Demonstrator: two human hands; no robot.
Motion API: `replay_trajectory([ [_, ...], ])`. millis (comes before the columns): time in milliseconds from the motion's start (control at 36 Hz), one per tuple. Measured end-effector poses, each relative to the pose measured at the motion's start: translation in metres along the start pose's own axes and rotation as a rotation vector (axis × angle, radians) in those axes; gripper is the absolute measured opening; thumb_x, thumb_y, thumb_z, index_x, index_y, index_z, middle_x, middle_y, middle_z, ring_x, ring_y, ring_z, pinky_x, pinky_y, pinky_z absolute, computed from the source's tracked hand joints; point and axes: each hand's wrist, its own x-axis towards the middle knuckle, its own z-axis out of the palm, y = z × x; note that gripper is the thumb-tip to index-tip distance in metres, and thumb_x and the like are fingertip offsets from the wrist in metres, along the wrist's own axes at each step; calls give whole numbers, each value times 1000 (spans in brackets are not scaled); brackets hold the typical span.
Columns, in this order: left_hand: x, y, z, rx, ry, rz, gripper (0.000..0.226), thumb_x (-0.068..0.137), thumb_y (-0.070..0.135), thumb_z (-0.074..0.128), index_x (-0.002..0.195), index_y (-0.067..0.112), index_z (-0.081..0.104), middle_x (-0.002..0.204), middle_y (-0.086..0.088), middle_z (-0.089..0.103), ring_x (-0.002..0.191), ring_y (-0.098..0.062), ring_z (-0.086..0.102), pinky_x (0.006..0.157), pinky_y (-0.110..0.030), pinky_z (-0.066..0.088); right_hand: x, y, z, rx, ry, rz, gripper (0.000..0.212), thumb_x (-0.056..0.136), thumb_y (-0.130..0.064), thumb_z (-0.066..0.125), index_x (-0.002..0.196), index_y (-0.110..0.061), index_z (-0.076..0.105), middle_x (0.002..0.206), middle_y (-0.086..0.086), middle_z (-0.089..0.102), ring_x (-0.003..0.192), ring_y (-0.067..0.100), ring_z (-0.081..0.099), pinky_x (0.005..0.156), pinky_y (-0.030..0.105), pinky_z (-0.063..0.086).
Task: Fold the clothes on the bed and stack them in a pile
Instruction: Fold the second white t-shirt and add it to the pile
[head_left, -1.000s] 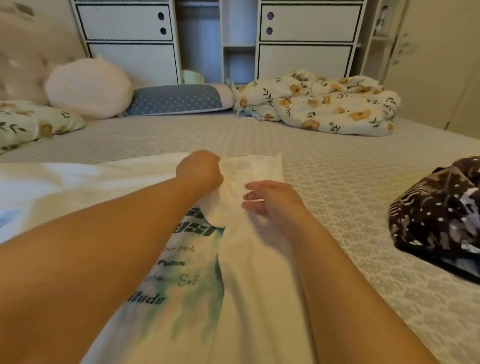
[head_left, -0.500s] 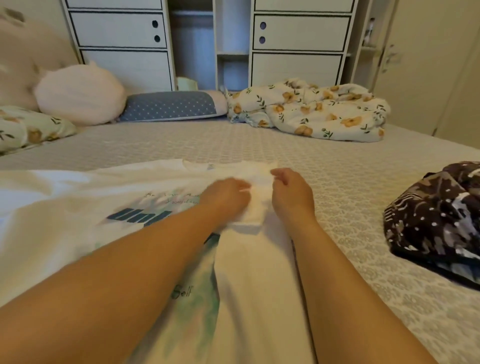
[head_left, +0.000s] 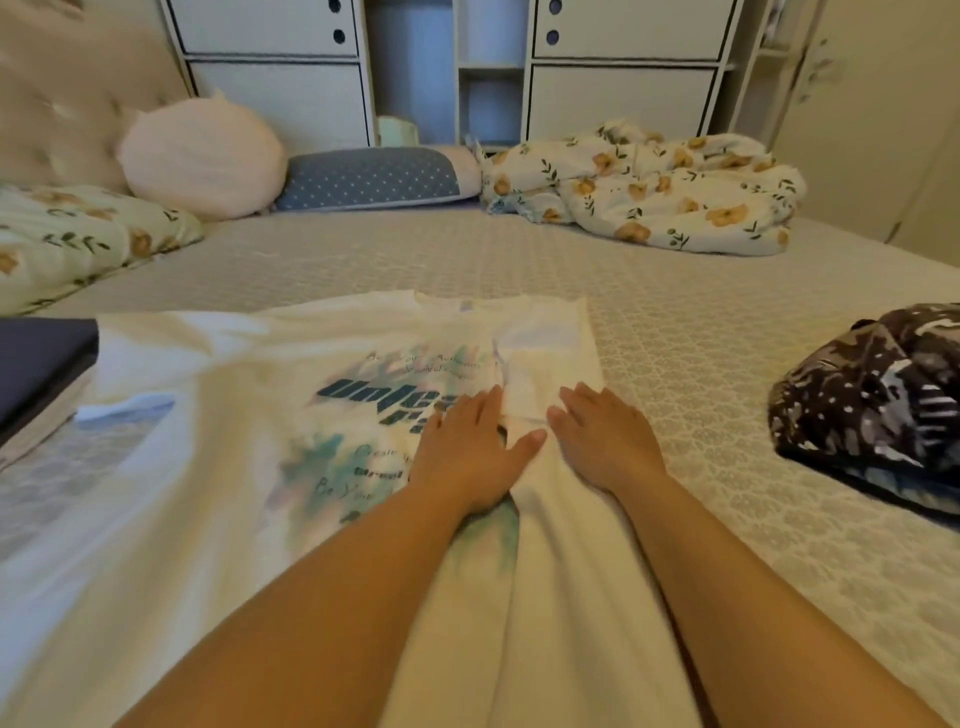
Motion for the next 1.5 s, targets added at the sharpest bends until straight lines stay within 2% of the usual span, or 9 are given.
replay_trajectory([
  [278,-184,34,3,-10,-93,-22,84,84,77,19,153,30,6,161,7,-4,146,-12,-12,116,-42,-9,-178,-18,-15,-100,-174,64,57,101,-48,18,153,-29,6,161,-3,-4,147,19,-4,118,40,2],
  [417,-251,48,-4,-200,40,-122,72,87,62,44,143,18,37,148,3,33,135,-17,31,111,-31,21,-265,-30,-28,82,-124,145,54,101,-39,31,152,-26,19,160,0,13,145,20,14,117,36,14],
  [556,-290,48,-22,-375,45,-262,49,88,54,52,119,15,55,126,2,50,112,-17,47,88,-30,39,-332,-50,-46,631,122,494,54,92,-23,55,144,-20,40,135,7,52,113,23,54,87,28,41],
  [833,-350,3,-53,-88,89,-168,35,86,57,56,86,24,67,123,5,49,110,-18,46,85,-33,40,-388,-68,-66,443,-44,484,32,90,-8,51,122,-13,53,121,8,59,79,16,51,53,22,37],
  [917,-369,-40,-65,-170,434,-270,23,88,41,60,101,22,63,137,-1,40,121,-23,40,93,-38,36,-393,-80,-69,112,-52,408,36,93,-13,47,128,-15,50,125,8,52,100,23,52,73,29,43],
  [1028,-386,-109,-88,-293,659,-621,39,88,33,63,121,14,52,144,-12,29,129,-34,30,105,-49,28,-396,-114,-58,-109,248,136,39,92,-24,52,130,-24,53,131,2,46,119,23,39,92,34,34],
  [1194,-381,-184,-110,-208,390,-915,75,85,68,46,135,13,49,148,-11,26,135,-33,24,112,-47,21,-378,-191,-15,8,70,-240,35,92,-43,50,123,-30,56,123,-7,47,116,16,41,89,30,35],
  [1389,-359,-198,-114,-142,257,-725,64,81,64,55,128,21,55,137,-2,45,127,-26,37,107,-44,28,-356,-253,22,36,19,-327,29,93,-33,47,121,-29,54,118,-3,48,107,21,44,77,30,34],
  [1500,-367,-200,-115,-152,292,-558,43,86,53,57,113,21,65,112,-3,65,102,-24,58,91,-38,39,-343,-268,26,-96,41,-404,33,93,-10,42,123,-22,51,114,0,50,95,22,49,65,31,35],
])
